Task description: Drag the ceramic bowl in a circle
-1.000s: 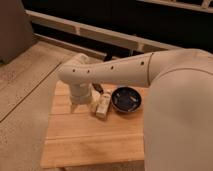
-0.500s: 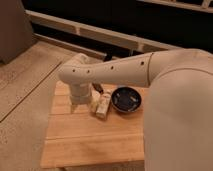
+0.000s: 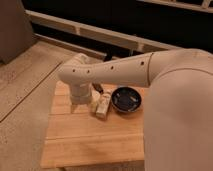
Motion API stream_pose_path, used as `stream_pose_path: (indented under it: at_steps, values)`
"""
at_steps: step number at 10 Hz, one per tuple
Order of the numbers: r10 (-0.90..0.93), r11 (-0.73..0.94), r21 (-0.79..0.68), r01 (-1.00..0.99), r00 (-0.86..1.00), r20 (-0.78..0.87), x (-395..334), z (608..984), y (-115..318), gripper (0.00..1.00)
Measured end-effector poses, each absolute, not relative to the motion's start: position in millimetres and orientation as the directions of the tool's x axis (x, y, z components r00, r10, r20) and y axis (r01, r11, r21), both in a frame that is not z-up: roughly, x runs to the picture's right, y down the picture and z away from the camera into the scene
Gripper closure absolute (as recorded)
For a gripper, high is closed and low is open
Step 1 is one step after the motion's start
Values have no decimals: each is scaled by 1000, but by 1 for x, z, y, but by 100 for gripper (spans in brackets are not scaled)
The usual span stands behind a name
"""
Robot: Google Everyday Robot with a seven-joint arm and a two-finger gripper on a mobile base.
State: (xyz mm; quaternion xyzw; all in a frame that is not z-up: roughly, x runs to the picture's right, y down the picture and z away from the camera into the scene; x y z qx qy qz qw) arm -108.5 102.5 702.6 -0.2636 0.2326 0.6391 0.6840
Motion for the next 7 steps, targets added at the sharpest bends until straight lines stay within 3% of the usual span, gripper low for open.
stream_pose_path:
  at_steps: [4, 7]
  values:
    - [753, 43, -40, -998, 59, -655, -98, 712, 99, 35]
    - [811, 61, -21, -998, 61, -582, -73, 731, 66, 35]
